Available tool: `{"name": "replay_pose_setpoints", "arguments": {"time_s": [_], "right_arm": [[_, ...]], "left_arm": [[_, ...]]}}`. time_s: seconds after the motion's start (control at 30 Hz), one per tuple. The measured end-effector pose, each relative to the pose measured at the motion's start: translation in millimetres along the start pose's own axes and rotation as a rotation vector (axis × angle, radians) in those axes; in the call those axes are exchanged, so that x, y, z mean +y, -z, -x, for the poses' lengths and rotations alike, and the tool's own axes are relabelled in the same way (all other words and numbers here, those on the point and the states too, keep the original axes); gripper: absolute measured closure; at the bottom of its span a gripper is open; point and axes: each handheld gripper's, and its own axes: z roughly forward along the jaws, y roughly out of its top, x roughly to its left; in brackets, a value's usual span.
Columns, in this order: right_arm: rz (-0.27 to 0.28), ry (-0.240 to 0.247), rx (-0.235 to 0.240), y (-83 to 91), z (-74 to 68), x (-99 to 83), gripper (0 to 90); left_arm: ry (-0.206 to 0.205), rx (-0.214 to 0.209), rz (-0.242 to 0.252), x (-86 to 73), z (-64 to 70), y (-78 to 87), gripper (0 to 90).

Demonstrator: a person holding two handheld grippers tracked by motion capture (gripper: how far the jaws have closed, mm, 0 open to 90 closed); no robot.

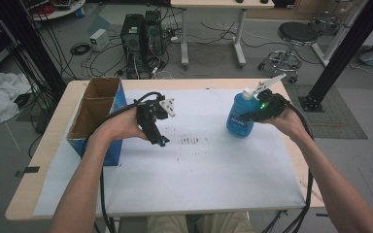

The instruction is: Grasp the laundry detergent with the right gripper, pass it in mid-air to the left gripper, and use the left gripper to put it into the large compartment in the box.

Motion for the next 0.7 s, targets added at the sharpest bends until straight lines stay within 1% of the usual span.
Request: {"name": "replay_pose_setpoints", "arguments": {"time_s": [0.03,0.07,0.17,0.27,0.33,0.37,0.4,0.47,0.57,0.7], "right_arm": [[0.000,0.019,0.017,0.4,-5.7,4.1,47.9],[0.000,0.055,0.039,0.4,-11.4,8.5,47.8],[-0.011,0.139,0.110,-1.8,-29.7,21.0,47.8],[-0.018,0.197,0.184,-6.9,-47.4,30.7,47.7],[-0.016,0.232,0.229,-11.9,-57.2,35.1,47.6],[-0.016,0.244,0.244,-14.3,-61.9,36.9,47.6],[-0.014,0.255,0.253,-16.9,-66.5,38.4,47.6],[-0.024,0.277,0.272,-21.6,-74.5,41.2,47.5],[-0.027,0.304,0.288,-27.4,-84.2,44.5,47.5],[-0.024,0.320,0.311,-31.3,-92.7,48.1,47.4]], "left_arm": [[-0.006,0.000,0.004,3.7,-0.1,3.0,14.9],[-0.007,0.000,0.011,7.7,0.5,5.4,14.9],[-0.015,-0.009,0.025,20.5,2.6,11.4,14.9],[-0.026,-0.019,0.040,33.1,4.8,15.8,14.9],[-0.019,-0.029,0.050,41.1,6.5,17.6,14.9],[-0.020,-0.033,0.051,45.1,7.0,18.6,14.9],[-0.023,-0.036,0.052,49.0,7.2,19.1,14.9],[-0.013,-0.052,0.056,56.4,7.5,18.9,14.9],[-0.011,-0.061,0.044,66.8,6.9,15.7,14.9],[-0.014,-0.076,0.030,79.9,6.9,7.6,14.9]]}}
